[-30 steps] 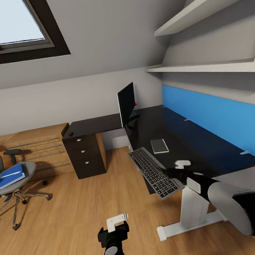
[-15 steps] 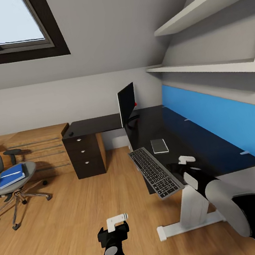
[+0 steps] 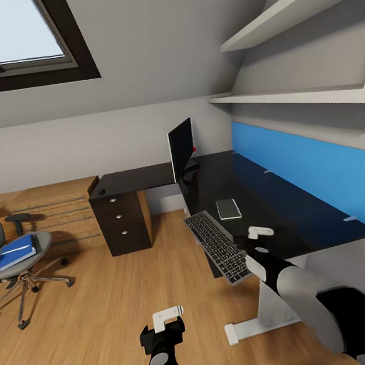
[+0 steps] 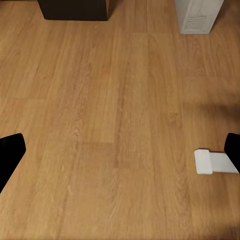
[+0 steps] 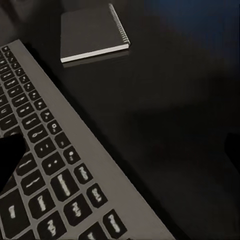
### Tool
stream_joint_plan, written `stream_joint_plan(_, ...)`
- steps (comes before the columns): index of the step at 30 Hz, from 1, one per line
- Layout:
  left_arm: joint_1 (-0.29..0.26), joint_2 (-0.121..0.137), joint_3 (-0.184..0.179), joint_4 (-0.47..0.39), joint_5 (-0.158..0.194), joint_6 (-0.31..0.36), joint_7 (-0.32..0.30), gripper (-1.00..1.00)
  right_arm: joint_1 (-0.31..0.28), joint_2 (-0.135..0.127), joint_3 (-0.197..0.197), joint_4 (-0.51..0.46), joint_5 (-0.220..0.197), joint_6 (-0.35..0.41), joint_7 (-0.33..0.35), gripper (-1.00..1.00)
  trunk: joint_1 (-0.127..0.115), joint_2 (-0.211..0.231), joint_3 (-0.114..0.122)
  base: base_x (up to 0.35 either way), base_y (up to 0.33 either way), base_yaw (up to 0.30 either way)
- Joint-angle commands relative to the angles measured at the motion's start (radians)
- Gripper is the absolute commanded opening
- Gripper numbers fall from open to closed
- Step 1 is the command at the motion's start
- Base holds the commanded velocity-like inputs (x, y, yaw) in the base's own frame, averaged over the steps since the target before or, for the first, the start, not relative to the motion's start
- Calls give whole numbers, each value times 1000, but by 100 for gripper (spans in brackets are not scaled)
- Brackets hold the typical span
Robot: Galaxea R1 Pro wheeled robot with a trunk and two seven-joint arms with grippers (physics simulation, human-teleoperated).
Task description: In the bedroom, organize the workspace by keeping the computer under the desk, ensuring the monitor is on the desk, placing the keyboard on the desk next to the monitor, placing the mouse on the desk next to the keyboard, moving the folder from the swivel chair onto the desk next to the mouse, stacking the notebook on top of the folder with the pen on top of the notebook, and positioning the swivel chair next to the desk.
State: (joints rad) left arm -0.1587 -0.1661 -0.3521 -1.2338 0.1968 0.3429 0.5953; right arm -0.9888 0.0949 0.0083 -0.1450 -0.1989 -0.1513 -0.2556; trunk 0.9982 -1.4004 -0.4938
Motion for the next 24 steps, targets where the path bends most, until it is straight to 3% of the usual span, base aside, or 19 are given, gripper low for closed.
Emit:
stream_joint_plan(1, -1, 0, -2, -1, 7, 3, 8, 100, 1, 13, 2, 1, 15, -21, -42, 100, 0, -1, -1, 0, 0, 0)
stream_joint_plan(8, -1, 0, -2, -2, 6, 4, 8, 100, 31, 68, 4, -1, 125, -47, -120, 100, 0, -1, -1, 0, 0, 0)
stream_joint_plan(19, -1, 0, 1, -1, 6, 4, 8, 100, 49, 80, 8, -1, 151, -49, -136, 100, 0, -1, -1, 0, 0, 0)
stream_joint_plan(24, -1, 0, 1, -1, 6, 4, 8, 100, 63, 80, 13, 0, 157, -48, -215, 100, 0, -1, -1, 0, 0, 0)
